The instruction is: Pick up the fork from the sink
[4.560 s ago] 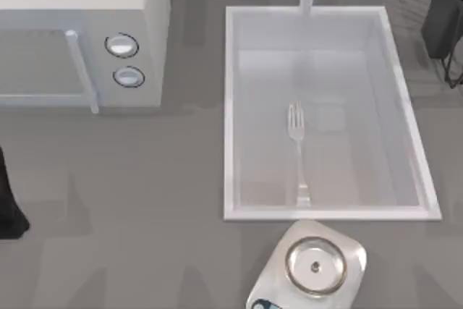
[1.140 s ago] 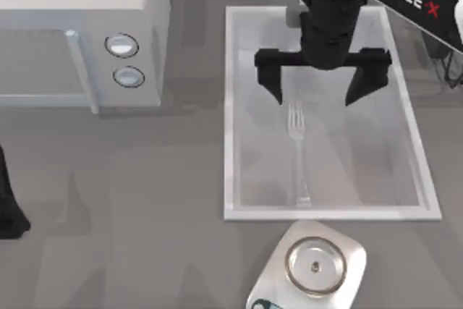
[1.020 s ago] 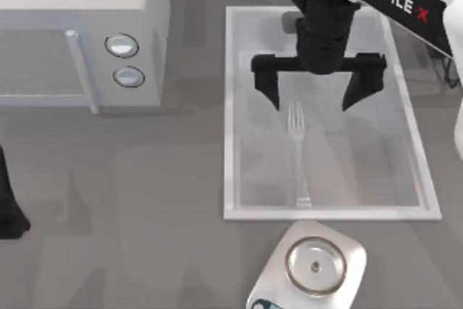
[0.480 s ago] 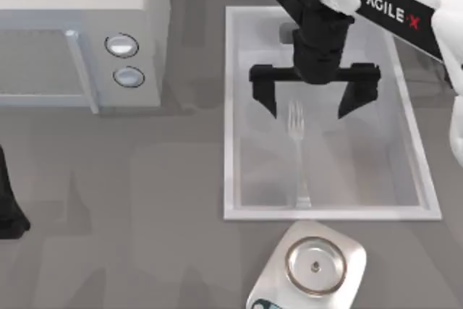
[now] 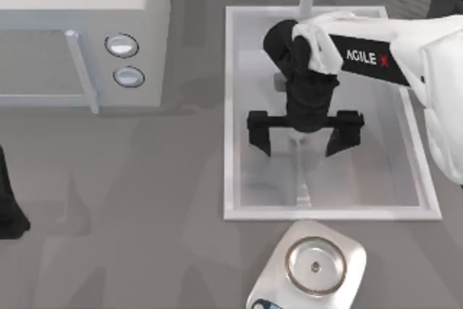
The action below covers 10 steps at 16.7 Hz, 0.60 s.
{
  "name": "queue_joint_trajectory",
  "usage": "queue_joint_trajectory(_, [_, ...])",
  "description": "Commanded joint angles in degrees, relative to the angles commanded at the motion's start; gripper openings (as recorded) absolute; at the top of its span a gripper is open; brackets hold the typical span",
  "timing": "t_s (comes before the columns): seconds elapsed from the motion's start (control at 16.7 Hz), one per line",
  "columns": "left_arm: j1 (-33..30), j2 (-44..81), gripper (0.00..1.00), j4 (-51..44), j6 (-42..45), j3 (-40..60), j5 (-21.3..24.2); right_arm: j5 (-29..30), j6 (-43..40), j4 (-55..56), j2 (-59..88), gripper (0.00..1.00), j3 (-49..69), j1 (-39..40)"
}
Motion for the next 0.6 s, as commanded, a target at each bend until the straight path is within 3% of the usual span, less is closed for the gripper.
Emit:
queue_joint_trajectory(0.3, [0.0, 0.0, 1.00, 0.0, 0.0, 0.0, 0.0, 0.0, 0.0, 0.8, 0.4, 1.00, -0.6, 0.0])
queue_joint_trajectory(0.6, [0.0, 0.0, 1.00, 0.0, 0.0, 0.0, 0.0, 0.0, 0.0, 0.8, 0.4, 0.62, -0.6, 0.0])
